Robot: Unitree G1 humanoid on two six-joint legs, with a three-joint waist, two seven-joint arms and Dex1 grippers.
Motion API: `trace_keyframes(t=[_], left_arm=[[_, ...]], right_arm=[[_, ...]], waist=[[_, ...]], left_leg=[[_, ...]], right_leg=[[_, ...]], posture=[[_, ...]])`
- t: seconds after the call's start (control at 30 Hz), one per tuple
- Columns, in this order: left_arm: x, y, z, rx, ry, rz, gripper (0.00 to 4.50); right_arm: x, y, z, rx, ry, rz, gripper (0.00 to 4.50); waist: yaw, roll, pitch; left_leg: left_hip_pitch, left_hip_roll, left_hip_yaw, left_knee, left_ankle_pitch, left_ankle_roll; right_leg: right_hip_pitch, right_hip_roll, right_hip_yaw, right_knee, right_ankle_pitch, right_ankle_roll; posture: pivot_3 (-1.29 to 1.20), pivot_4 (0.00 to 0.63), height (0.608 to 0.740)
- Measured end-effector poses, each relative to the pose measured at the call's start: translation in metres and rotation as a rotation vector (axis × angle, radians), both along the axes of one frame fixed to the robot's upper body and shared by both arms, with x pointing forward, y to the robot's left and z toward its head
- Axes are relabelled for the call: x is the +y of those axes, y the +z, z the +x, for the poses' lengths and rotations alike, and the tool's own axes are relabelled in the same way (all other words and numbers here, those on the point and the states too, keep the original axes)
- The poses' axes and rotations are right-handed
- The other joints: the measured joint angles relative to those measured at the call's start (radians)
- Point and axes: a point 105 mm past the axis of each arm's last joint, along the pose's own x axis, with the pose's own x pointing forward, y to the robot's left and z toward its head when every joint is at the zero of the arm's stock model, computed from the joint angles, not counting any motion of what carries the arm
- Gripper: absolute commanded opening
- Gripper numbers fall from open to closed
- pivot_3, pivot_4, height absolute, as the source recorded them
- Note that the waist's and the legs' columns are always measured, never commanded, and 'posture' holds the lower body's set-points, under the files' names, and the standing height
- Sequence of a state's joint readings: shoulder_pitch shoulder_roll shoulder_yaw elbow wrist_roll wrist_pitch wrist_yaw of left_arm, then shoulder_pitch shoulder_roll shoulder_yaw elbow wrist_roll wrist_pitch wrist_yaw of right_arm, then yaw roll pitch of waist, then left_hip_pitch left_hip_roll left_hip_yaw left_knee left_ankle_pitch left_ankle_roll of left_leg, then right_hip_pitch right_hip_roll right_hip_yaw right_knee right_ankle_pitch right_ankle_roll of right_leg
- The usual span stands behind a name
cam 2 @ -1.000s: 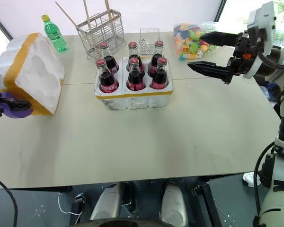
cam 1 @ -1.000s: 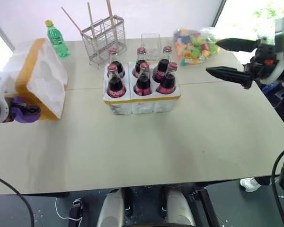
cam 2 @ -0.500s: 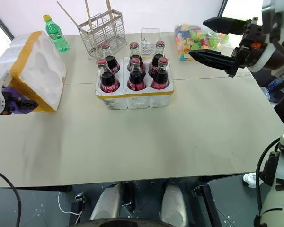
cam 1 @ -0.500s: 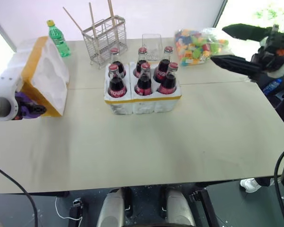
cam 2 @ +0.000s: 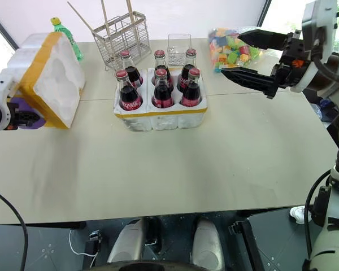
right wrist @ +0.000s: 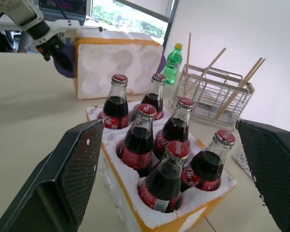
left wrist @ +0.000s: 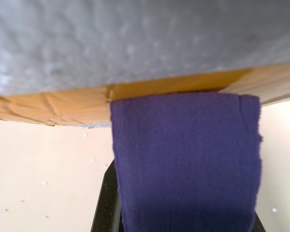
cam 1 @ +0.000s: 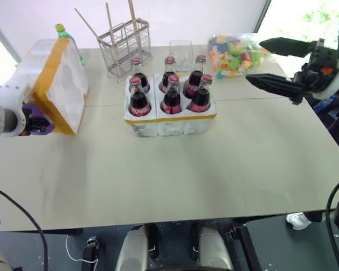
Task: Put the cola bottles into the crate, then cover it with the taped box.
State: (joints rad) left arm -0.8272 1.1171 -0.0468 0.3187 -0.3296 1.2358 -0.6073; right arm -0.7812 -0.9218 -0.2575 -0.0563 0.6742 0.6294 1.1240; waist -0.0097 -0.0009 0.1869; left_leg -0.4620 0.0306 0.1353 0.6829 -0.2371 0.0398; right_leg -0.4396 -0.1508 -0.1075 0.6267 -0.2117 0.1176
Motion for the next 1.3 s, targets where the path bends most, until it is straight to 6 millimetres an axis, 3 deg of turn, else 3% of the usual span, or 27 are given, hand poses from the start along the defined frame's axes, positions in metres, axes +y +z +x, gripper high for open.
trace_keyframes(t=[0.3, 0.5, 0.73, 0.83, 0.97, 1.1, 1.3], left_arm=[[-0.008, 0.038, 0.014, -0.268, -0.174, 0.330, 0.38], [-0.046, 0.092, 0.025, -0.616, -0.351, 0.538, 0.38], [-0.090, 0.127, 0.045, -0.844, -0.530, 0.721, 0.38], [-0.107, 0.127, 0.053, -0.888, -0.612, 0.789, 0.38], [-0.130, 0.113, 0.063, -0.892, -0.761, 0.916, 0.38], [-0.145, 0.098, 0.063, -0.884, -0.896, 1.037, 0.38], [-0.164, 0.091, 0.057, -0.933, -1.025, 1.186, 0.38]], right_arm=[[-0.011, -0.013, 0.007, 0.050, -0.068, -0.007, 4.50], [-0.018, -0.024, 0.012, 0.092, -0.125, 0.010, 4.50], [-0.031, -0.042, 0.015, 0.136, -0.208, 0.039, 4.50], [-0.034, -0.044, 0.014, 0.137, -0.232, 0.049, 4.50], [-0.036, -0.044, 0.010, 0.133, -0.257, 0.065, 4.50], [-0.039, -0.046, 0.007, 0.136, -0.277, 0.078, 4.50], [-0.040, -0.048, 0.006, 0.139, -0.297, 0.098, 4.50]], waist=[[0.000, -0.001, 0.000], [0.004, -0.001, 0.000], [0.015, -0.001, 0.000], [0.021, -0.001, 0.000], [0.022, -0.002, 0.000], [0.022, -0.001, 0.000], [0.024, -0.002, 0.000]], left_leg=[[0.000, 0.001, -0.001, 0.000, 0.000, 0.000], [0.000, 0.000, 0.000, 0.000, 0.000, 0.000], [0.000, -0.001, 0.002, 0.001, 0.000, 0.001], [0.000, -0.001, 0.002, 0.001, 0.000, 0.001], [0.000, -0.001, 0.002, 0.001, 0.000, 0.001], [0.000, -0.001, 0.002, 0.001, 0.000, 0.001], [0.000, 0.000, 0.001, 0.002, 0.000, 0.002]], right_leg=[[0.000, -0.001, 0.000, 0.000, 0.000, 0.000], [0.000, -0.001, 0.000, 0.000, 0.000, 0.000], [0.000, 0.000, 0.000, 0.000, 0.000, 0.000], [0.001, 0.000, 0.000, 0.000, 0.000, 0.000], [0.001, 0.000, 0.000, 0.000, 0.000, 0.000], [0.001, 0.000, 0.000, 0.000, 0.000, 0.000], [0.001, 0.000, 0.000, 0.000, 0.000, 0.000]], posture=[[0.00, 0.150, 0.736], [0.00, 0.150, 0.736], [0.00, 0.150, 0.736], [0.00, 0.150, 0.736], [0.00, 0.150, 0.736], [0.00, 0.150, 0.736], [0.00, 0.150, 0.736]])
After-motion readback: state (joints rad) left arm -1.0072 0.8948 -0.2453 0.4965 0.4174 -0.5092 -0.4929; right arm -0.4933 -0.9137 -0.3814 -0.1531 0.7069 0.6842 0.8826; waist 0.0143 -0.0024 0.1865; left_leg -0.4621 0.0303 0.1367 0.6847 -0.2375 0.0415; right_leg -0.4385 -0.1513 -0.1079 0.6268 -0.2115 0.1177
